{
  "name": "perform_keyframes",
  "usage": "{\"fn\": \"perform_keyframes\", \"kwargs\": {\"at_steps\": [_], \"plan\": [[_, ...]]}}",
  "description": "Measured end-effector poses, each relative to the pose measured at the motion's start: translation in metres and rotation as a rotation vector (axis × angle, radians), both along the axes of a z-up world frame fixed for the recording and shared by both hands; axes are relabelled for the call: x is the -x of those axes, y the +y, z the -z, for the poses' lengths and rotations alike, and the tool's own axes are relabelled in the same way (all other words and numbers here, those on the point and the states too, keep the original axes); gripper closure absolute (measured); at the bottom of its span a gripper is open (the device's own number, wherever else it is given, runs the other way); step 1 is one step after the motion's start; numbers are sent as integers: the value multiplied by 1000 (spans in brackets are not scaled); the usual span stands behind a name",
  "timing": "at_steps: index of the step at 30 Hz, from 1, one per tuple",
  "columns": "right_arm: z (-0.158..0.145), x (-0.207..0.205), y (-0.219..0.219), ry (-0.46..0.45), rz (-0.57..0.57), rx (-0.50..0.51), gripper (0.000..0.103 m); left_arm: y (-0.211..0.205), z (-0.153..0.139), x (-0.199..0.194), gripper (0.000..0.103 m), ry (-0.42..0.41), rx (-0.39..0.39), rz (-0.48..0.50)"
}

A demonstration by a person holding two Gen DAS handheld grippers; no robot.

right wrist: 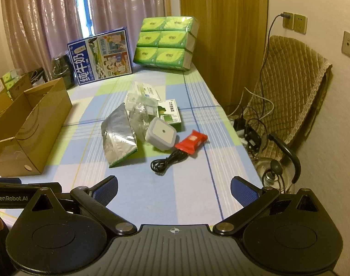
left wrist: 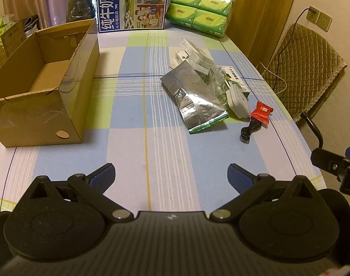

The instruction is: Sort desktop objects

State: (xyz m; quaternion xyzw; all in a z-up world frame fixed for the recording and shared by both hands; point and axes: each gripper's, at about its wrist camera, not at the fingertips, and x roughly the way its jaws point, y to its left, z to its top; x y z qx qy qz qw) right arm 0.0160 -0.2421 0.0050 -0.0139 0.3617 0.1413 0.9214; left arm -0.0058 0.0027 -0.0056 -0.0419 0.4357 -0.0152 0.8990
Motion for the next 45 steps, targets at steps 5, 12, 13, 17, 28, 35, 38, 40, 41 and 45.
{"fn": "perform_keyframes", "kwargs": {"at_steps": [5, 12, 13, 17, 28, 35, 38, 40, 41, 45], "plan": [[1, 0, -1, 0, 1, 3, 2, 1, 1, -1, 1, 2, 1, -2], [5, -3, -7, 8, 8, 5, 2, 1, 1, 0, 1, 3, 1, -3], [5, -3, -7, 4, 8, 9, 2, 2, 1, -1, 1, 3, 2, -3], [2, -5, -5, -27, -9, 26, 2, 3, 5, -1, 1, 5, 2, -4], [6, -38, -12, -49, 69, 14, 2, 7, 10, -23, 1, 9, -7, -10], [14, -67, -9, -4, 58, 39, 2, 7, 20, -52, 1, 26, 14, -10], [19, -81, -5, 6, 55, 14, 2, 7, 25, -66, 1, 31, 27, -12], [22, -92, -3, 14, 56, -11, 2, 7, 27, -76, 1, 30, 26, -11], [24, -97, -2, 17, 57, -13, 2, 7, 27, -81, 1, 28, 25, -11], [33, -118, 4, 33, 55, -11, 2, 8, 31, -102, 1, 25, 25, -8]]}}
